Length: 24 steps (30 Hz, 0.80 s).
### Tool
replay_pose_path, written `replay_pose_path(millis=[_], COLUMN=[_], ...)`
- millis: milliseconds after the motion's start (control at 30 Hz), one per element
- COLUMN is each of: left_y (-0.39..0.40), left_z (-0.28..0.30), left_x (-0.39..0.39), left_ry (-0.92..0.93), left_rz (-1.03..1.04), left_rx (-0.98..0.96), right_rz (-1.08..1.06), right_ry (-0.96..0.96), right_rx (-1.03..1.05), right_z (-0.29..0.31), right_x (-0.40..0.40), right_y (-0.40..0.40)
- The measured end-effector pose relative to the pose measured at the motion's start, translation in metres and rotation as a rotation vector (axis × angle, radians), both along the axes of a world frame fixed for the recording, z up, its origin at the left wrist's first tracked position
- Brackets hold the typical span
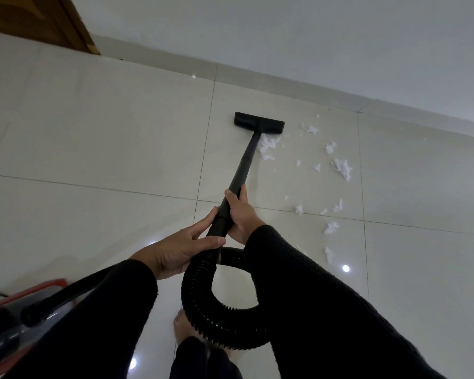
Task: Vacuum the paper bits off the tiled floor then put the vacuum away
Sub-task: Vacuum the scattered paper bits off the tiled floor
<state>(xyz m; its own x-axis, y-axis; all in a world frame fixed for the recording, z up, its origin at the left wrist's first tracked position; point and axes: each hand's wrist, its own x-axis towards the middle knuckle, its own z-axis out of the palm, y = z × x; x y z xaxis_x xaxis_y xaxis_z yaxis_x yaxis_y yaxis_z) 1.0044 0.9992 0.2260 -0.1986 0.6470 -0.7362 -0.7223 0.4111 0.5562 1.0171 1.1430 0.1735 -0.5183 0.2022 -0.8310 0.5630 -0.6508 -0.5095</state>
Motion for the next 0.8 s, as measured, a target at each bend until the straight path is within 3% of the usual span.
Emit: replay_pose_path(millis=[800], left_y=[-0.003], left_z=[0.029], left_x=[0.073], left_ry=[0.033], left_rz=[0.005], left_rx=[-0.035], right_rz=[0.013], right_ry=[-0.01], right_rx=[0.003], right_z=[0.02], right_x=[0.07], right_y=[-0.005])
